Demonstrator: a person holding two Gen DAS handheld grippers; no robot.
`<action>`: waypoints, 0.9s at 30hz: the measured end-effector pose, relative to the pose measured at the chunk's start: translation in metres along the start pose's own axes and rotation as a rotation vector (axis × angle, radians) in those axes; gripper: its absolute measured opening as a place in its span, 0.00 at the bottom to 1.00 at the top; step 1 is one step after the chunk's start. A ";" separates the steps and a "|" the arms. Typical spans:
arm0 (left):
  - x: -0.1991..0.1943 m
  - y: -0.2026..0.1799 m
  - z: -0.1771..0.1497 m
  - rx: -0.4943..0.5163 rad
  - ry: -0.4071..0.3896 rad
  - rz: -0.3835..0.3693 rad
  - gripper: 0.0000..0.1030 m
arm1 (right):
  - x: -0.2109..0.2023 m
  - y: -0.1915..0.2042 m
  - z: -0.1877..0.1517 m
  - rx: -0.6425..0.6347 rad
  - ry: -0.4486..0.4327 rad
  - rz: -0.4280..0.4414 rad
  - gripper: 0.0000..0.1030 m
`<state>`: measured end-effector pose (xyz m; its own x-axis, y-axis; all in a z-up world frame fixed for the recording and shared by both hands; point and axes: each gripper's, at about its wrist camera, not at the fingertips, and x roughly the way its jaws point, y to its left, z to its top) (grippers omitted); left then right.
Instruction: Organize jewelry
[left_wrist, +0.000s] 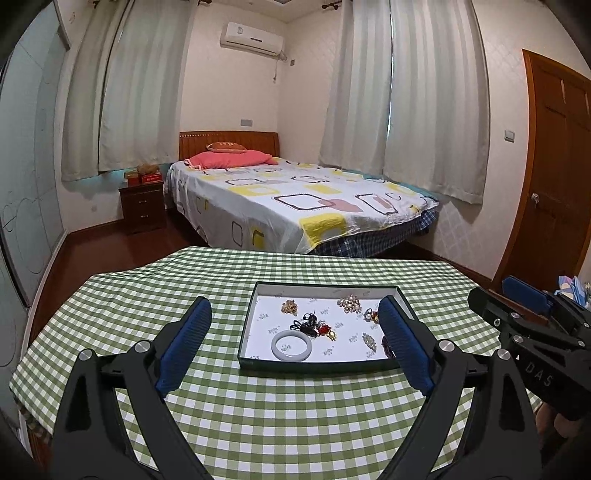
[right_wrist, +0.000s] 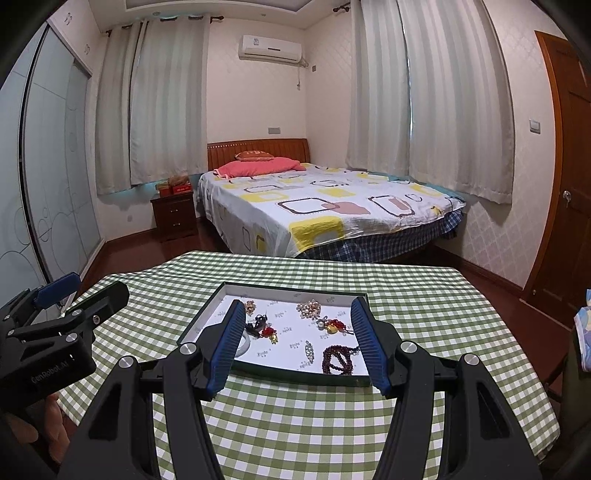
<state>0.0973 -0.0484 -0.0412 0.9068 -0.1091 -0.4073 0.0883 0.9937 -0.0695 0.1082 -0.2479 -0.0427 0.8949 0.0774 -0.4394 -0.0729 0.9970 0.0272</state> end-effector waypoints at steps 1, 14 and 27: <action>-0.001 0.000 0.000 -0.001 -0.002 0.000 0.87 | 0.000 0.000 0.000 0.000 0.001 0.000 0.57; -0.008 0.001 0.004 0.010 -0.041 0.046 0.95 | -0.002 0.003 0.000 -0.004 -0.004 0.002 0.57; -0.008 0.003 0.006 0.018 -0.039 0.044 0.96 | -0.002 0.004 0.000 -0.005 -0.003 0.002 0.57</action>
<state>0.0925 -0.0442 -0.0327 0.9251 -0.0648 -0.3741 0.0553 0.9978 -0.0363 0.1059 -0.2444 -0.0420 0.8963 0.0794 -0.4364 -0.0768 0.9968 0.0236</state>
